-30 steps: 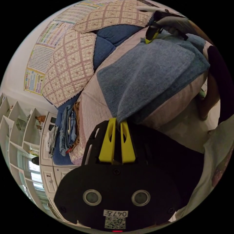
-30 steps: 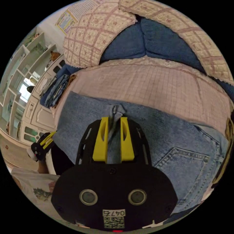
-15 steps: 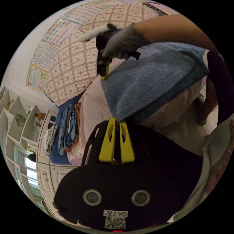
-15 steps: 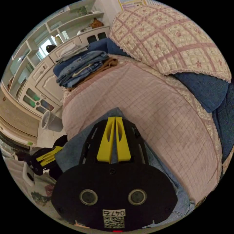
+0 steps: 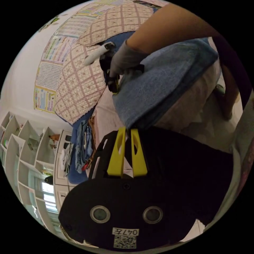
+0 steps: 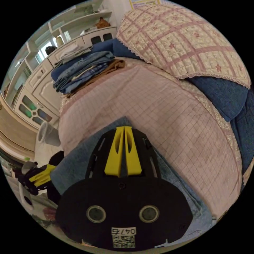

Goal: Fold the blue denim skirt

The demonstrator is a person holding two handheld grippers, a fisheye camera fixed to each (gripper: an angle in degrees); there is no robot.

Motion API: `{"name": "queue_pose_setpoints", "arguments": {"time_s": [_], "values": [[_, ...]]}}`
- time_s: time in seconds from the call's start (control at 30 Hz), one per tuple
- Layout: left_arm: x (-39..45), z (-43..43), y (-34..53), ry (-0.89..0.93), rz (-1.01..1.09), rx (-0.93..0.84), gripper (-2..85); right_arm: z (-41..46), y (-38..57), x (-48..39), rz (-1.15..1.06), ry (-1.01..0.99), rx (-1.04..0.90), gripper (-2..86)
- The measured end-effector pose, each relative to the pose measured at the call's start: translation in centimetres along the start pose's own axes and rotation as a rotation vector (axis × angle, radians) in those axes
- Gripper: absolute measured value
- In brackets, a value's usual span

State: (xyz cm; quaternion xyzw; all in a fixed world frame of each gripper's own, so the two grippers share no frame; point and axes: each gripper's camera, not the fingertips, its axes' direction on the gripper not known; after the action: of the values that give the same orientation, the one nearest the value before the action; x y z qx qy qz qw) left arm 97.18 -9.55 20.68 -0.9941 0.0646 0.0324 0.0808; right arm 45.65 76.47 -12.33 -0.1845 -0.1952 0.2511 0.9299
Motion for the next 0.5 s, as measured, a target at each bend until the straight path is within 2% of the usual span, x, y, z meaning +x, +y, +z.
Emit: {"name": "queue_pose_setpoints", "arguments": {"time_s": [0.07,0.17,0.23,0.3,0.37,0.43,0.5], "values": [[-1.0,0.3,1.8,0.047,0.015,0.015,0.7,-1.6,0.6,1.0,0.037,-0.056,0.014,-0.8],[-4.1,0.8,5.3,0.224,-0.035,0.058,0.3,-5.2,2.1,2.1,0.073,-0.145,0.049,-0.9],[-7.5,1.1,7.4,0.358,-0.168,0.152,-0.1,-9.0,4.2,2.0,0.070,-0.169,0.155,-1.1],[-12.5,2.7,9.4,0.573,-0.412,0.322,-0.7,-12.9,6.8,1.4,0.054,-0.212,0.248,-1.2],[-14.7,5.6,9.4,0.760,-0.501,0.370,-0.9,-16.3,10.1,0.2,0.027,-0.243,0.289,-1.2],[-14.9,8.6,8.4,0.795,-0.476,0.350,-0.9,-17.5,11.8,-0.3,0.028,-0.209,0.266,-1.2],[-13.8,13.1,7.5,0.684,-0.441,0.145,-1.0,-18.2,12.9,0.0,0.035,-0.195,0.236,-1.0]]}}
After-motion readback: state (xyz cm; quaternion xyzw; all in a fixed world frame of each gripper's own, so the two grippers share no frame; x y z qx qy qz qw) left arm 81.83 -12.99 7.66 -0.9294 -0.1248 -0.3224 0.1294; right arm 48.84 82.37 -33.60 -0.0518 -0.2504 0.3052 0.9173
